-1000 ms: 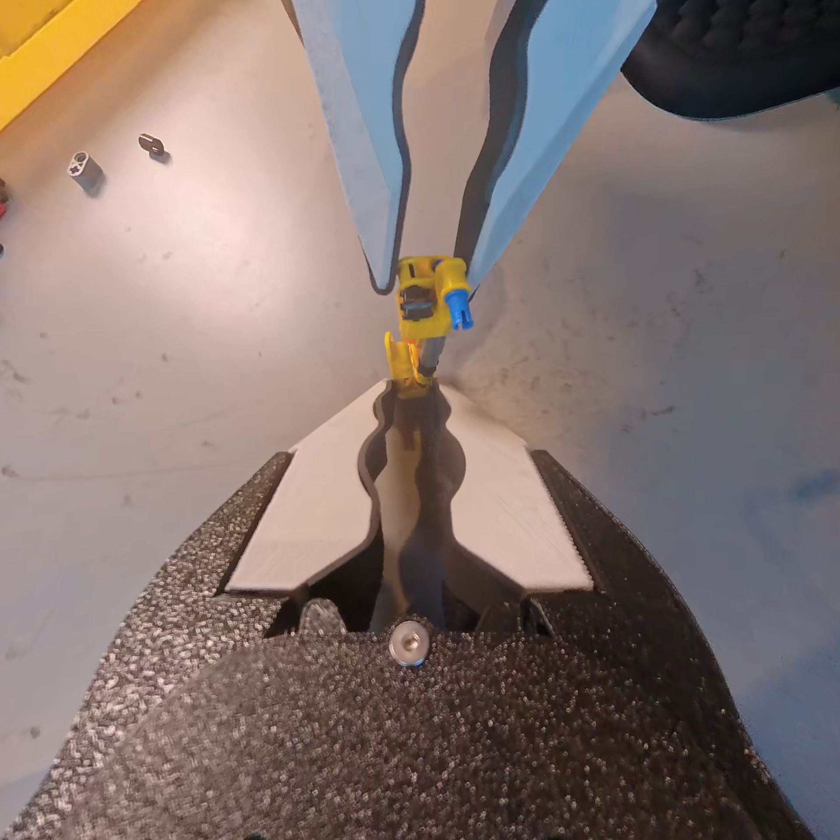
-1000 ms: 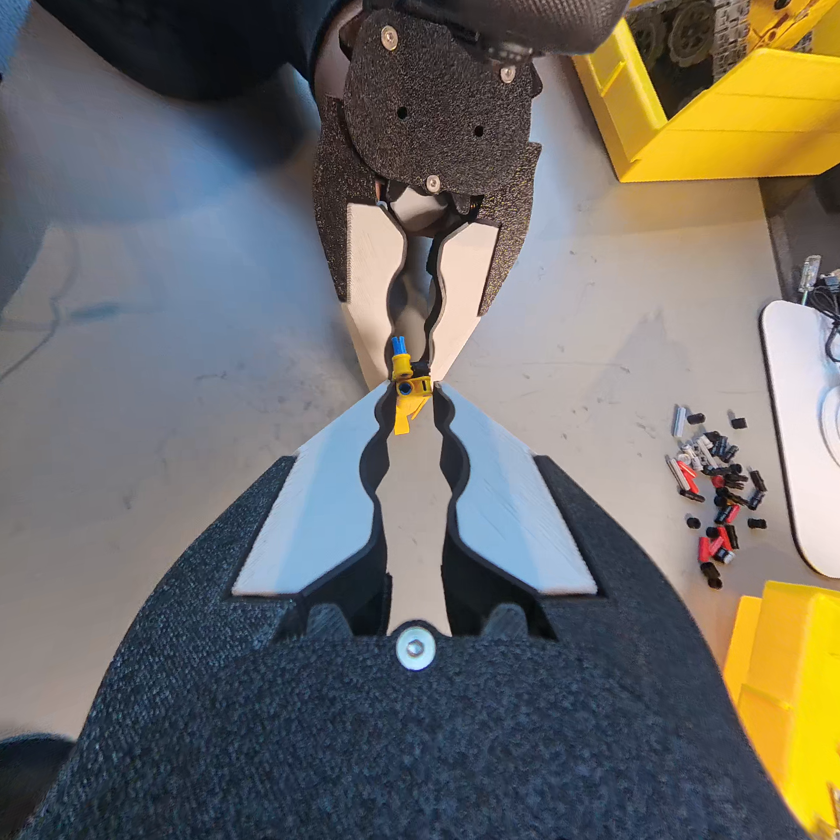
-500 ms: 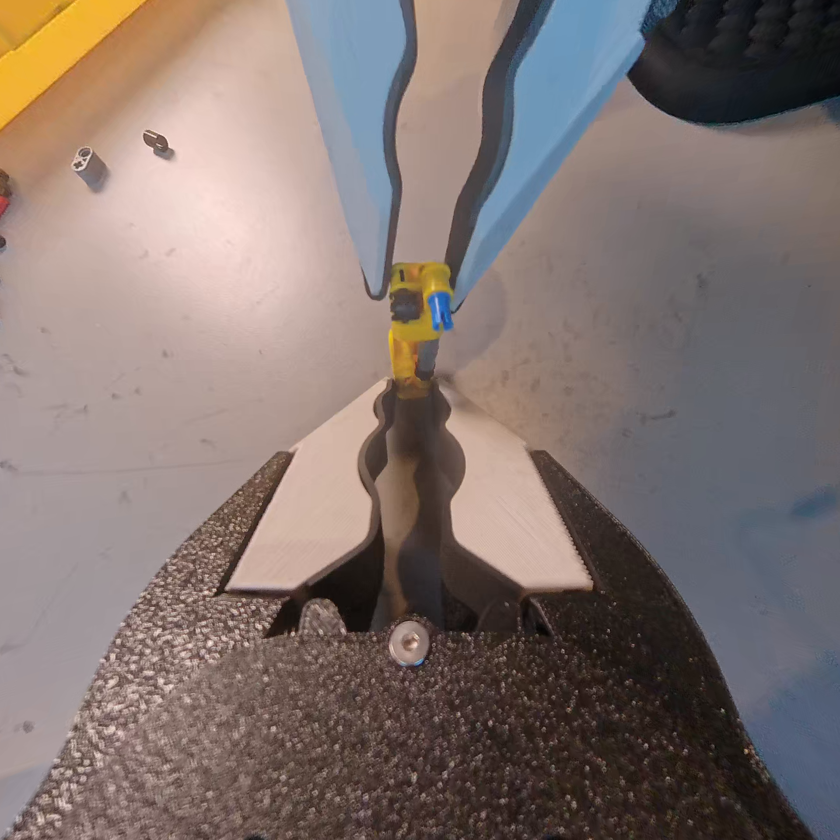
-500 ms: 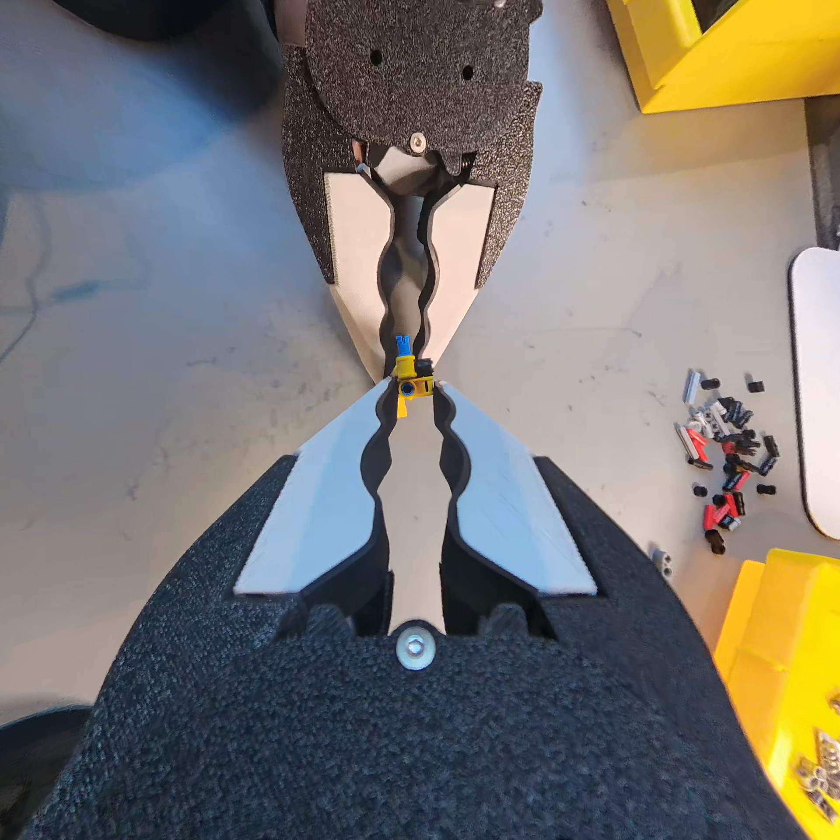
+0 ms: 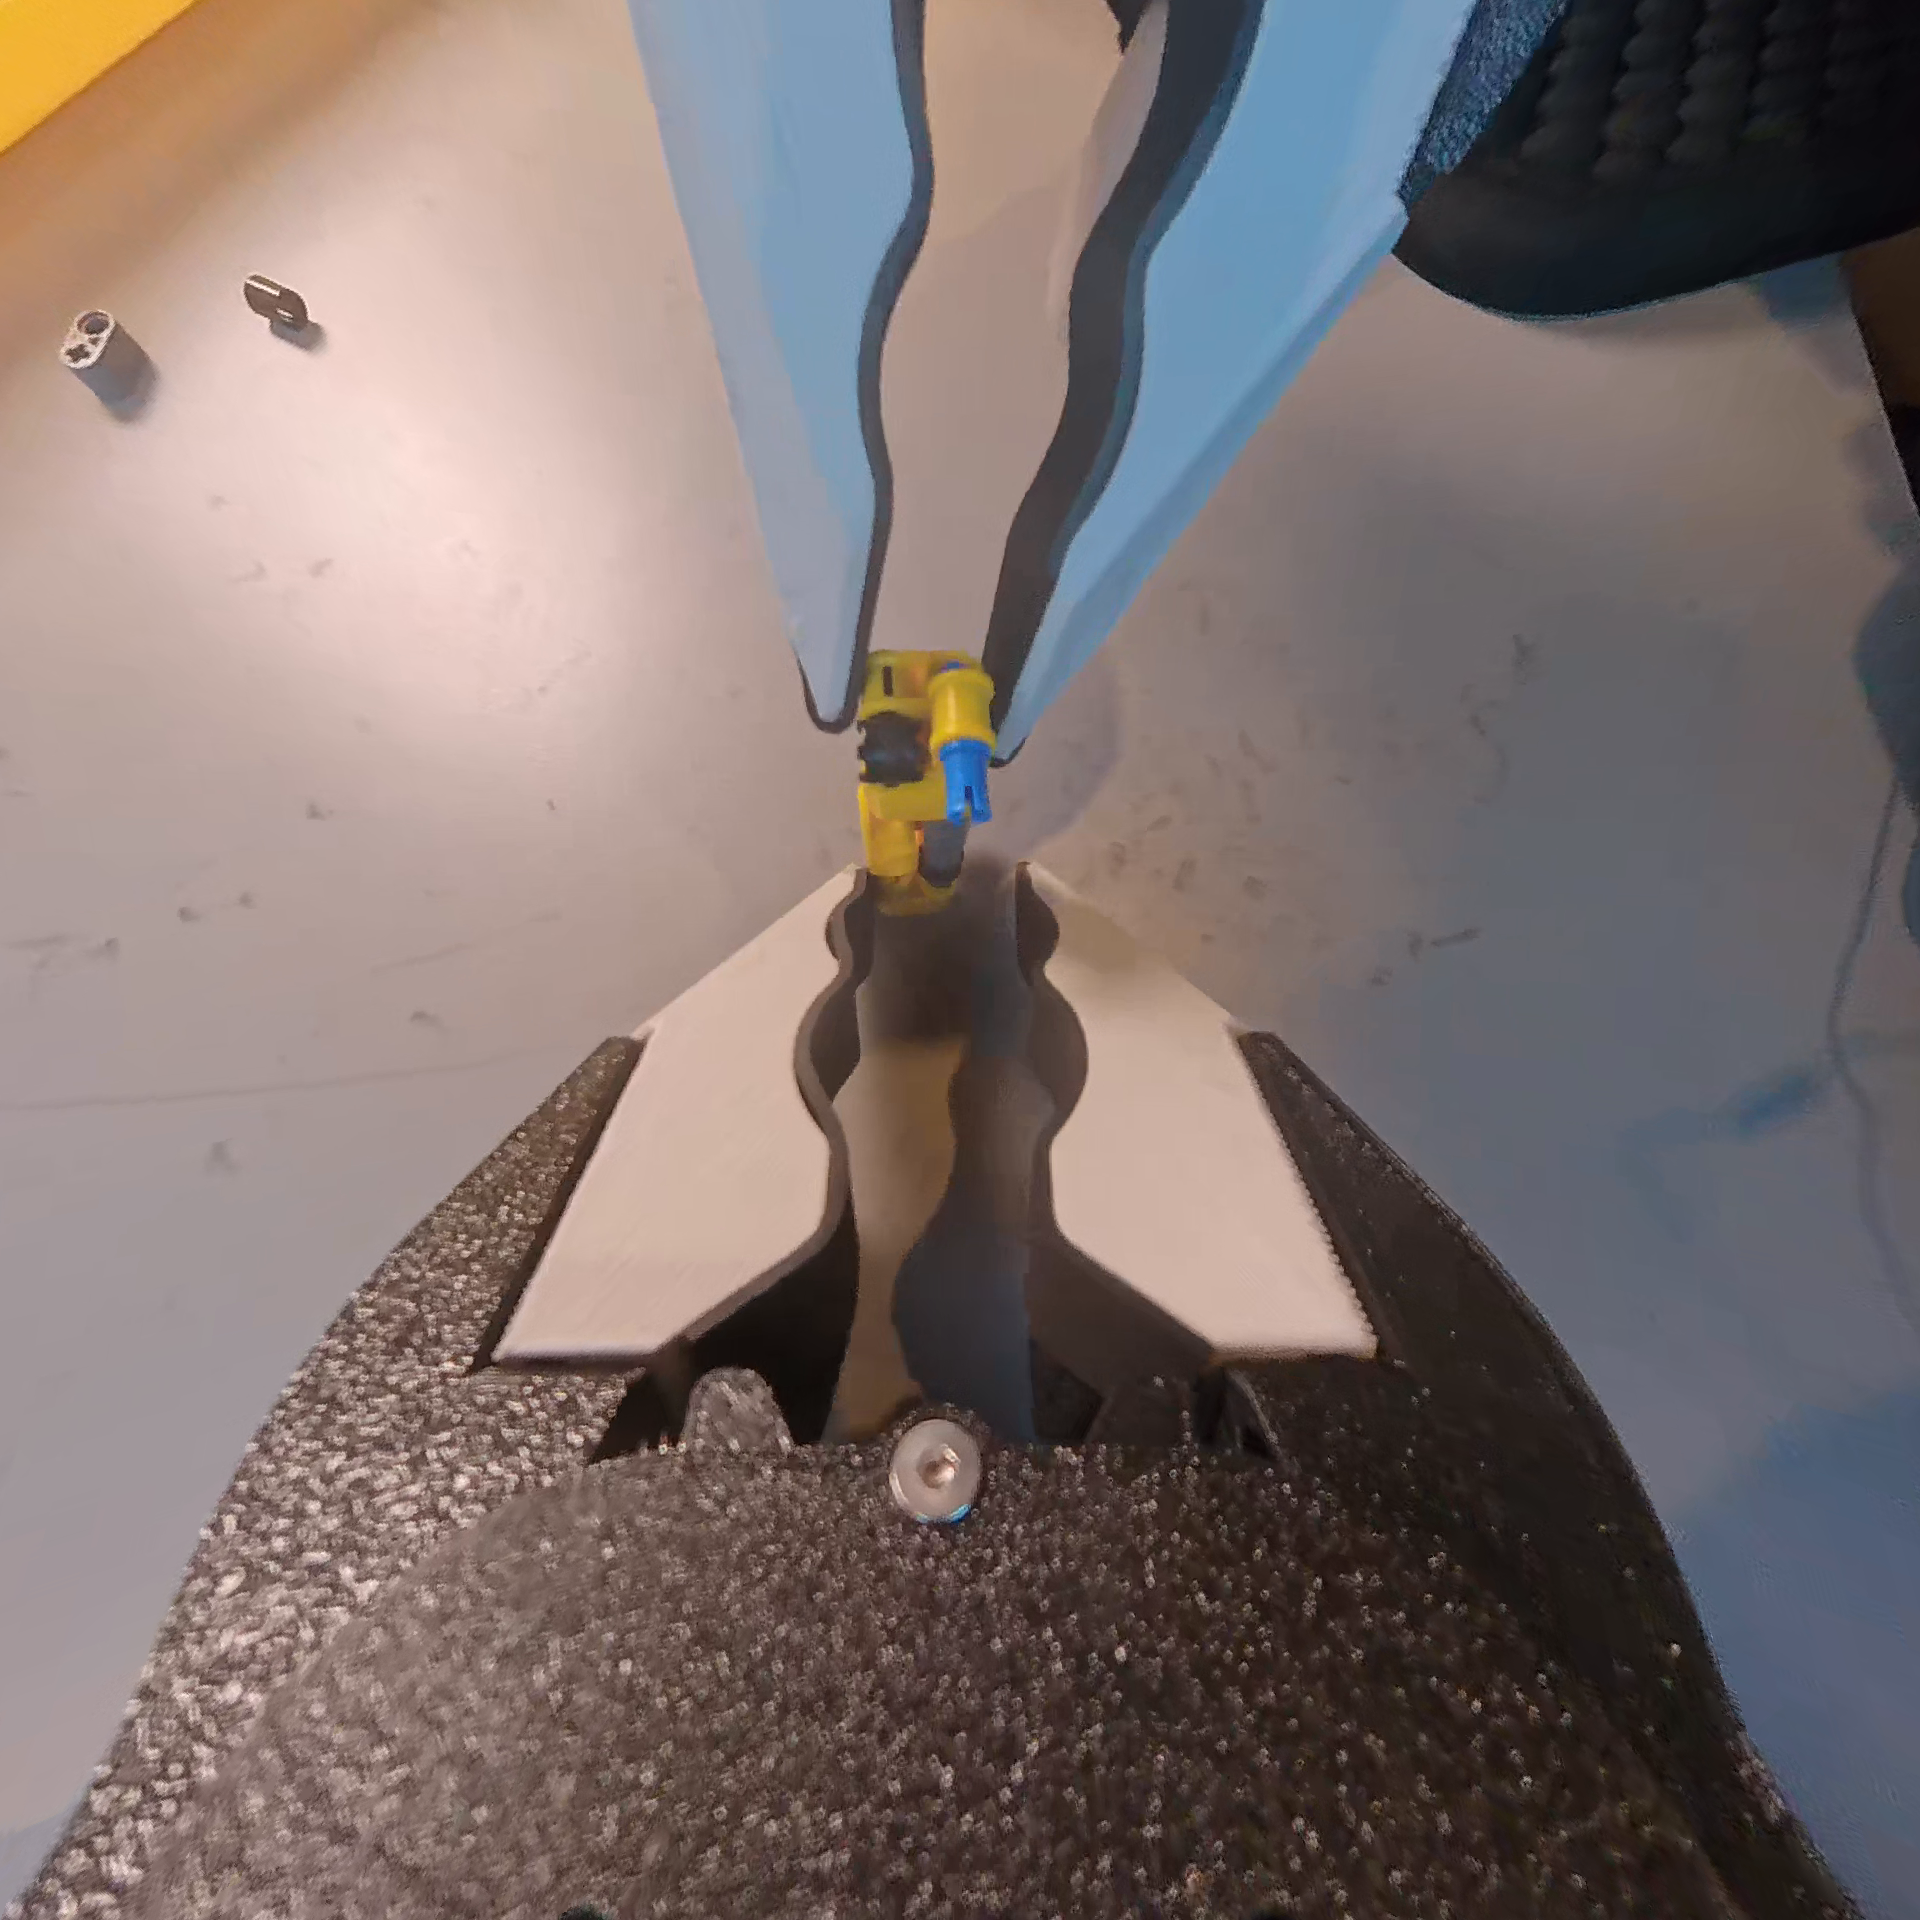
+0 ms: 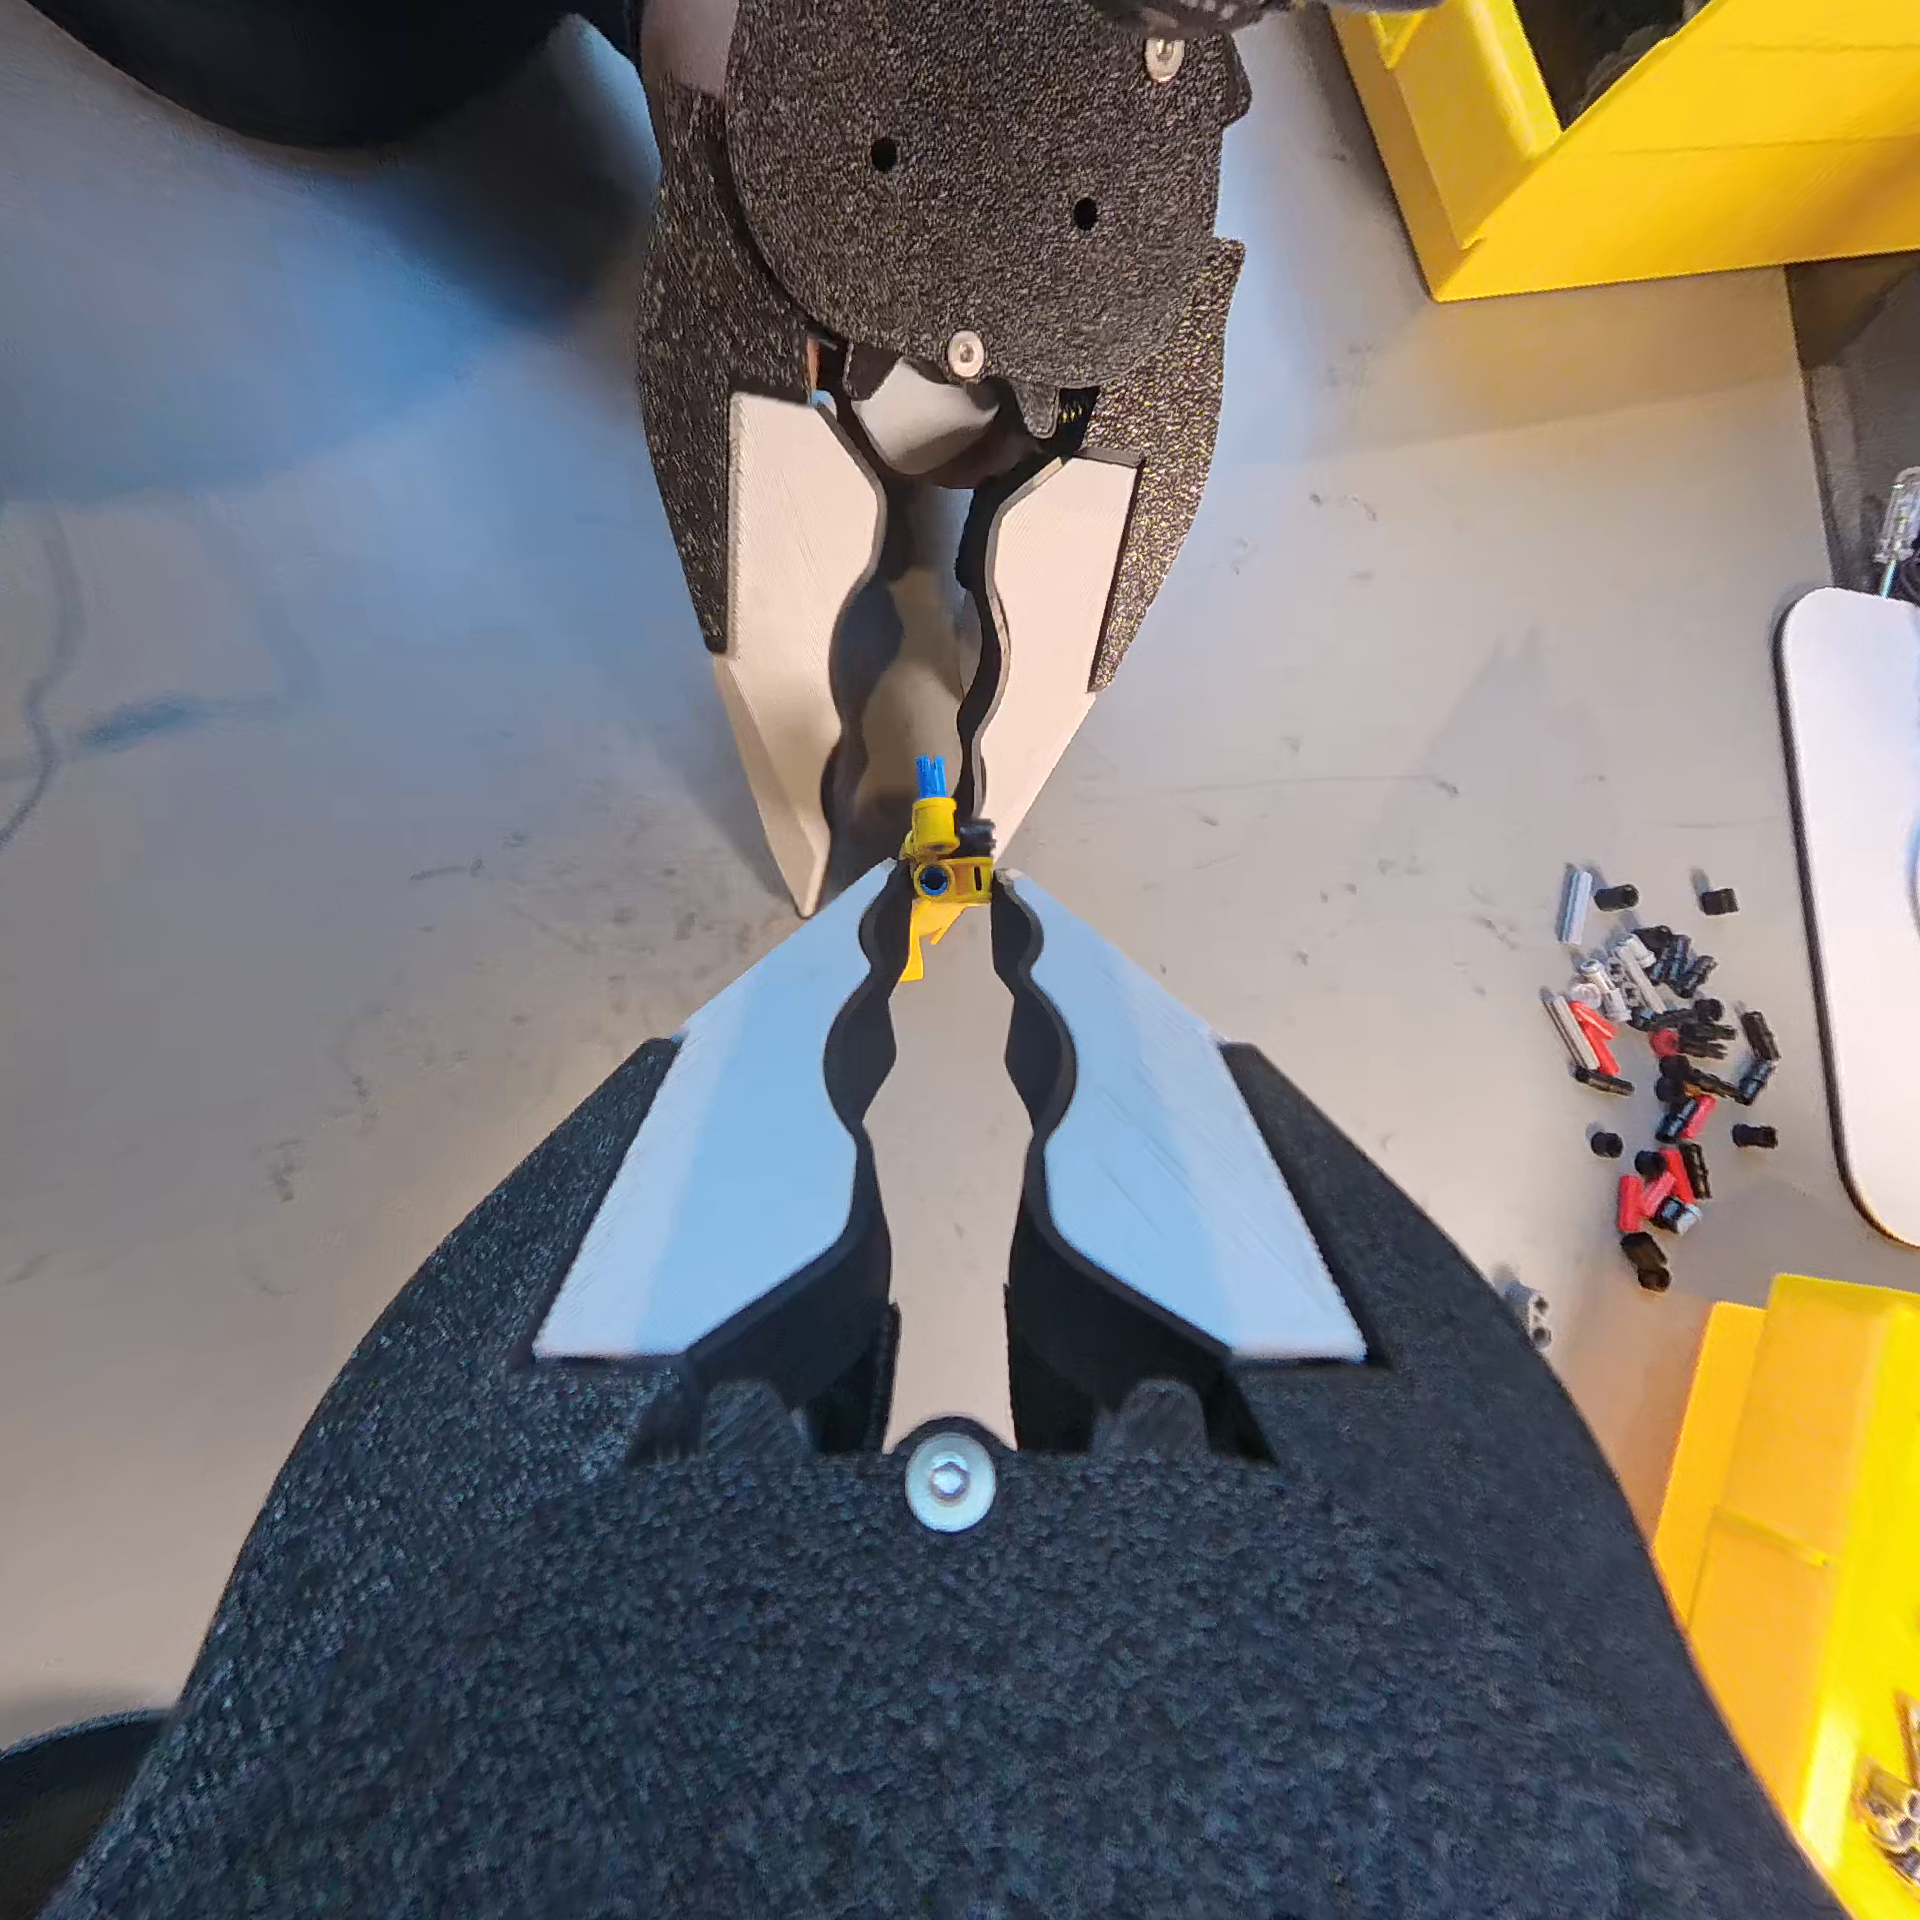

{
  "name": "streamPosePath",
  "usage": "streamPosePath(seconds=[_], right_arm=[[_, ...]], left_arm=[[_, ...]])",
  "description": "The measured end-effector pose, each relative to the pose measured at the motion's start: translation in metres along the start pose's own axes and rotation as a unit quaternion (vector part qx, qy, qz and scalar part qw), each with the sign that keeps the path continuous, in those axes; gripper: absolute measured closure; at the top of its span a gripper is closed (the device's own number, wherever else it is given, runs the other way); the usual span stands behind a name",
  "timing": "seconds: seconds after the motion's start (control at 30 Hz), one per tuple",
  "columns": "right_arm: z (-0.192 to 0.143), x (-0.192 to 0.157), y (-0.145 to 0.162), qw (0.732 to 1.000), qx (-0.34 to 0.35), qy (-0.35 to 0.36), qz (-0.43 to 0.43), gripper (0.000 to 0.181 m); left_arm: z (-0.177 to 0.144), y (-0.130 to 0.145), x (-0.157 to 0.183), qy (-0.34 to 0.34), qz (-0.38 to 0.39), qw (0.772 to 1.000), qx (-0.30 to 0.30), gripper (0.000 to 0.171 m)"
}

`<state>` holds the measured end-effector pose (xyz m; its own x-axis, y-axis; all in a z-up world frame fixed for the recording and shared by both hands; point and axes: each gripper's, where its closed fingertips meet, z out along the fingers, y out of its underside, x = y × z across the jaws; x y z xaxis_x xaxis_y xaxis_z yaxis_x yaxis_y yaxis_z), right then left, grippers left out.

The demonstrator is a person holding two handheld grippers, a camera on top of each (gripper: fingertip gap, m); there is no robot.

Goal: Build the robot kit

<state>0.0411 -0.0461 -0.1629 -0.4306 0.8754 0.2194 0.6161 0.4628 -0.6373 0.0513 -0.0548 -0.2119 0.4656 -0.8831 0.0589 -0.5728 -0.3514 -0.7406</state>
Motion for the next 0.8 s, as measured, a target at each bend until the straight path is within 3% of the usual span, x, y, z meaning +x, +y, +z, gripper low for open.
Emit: streamPosePath(seconds=[0.3, 0.43, 0.5, 0.57, 0.63, 0.7, 0.8], right_arm=[[0.000, 0.000, 0.001, 1.000, 0.012, -0.001, 0.001, 0.166], [0.002, 0.003, -0.003, 0.999, 0.051, 0.006, 0.015, 0.164], [-0.002, 0.003, -0.013, 0.995, 0.096, -0.004, 0.034, 0.141], [-0.020, 0.008, -0.031, 0.983, 0.172, -0.004, 0.067, 0.132], [-0.040, 0.016, -0.045, 0.969, 0.236, 0.035, 0.060, 0.128], [-0.050, 0.019, -0.053, 0.958, 0.267, 0.095, 0.033, 0.125], [-0.052, 0.019, -0.067, 0.941, 0.281, 0.186, -0.014, 0.124]], left_arm=[[0.004, -0.009, -0.004, -0.018, -0.014, 1.000, 0.010, 0.152], [0.001, -0.009, -0.008, -0.034, -0.008, 0.999, 0.017, 0.157], [-0.010, -0.020, -0.007, -0.025, -0.026, 0.997, 0.062, 0.156], [-0.033, -0.039, -0.007, 0.001, -0.069, 0.987, 0.145, 0.156], [-0.064, -0.063, -0.008, 0.053, -0.133, 0.954, 0.263, 0.156], [-0.096, -0.082, -0.008, 0.116, -0.187, 0.901, 0.374, 0.156], [-0.129, -0.098, -0.004, 0.184, -0.214, 0.831, 0.479, 0.157]])
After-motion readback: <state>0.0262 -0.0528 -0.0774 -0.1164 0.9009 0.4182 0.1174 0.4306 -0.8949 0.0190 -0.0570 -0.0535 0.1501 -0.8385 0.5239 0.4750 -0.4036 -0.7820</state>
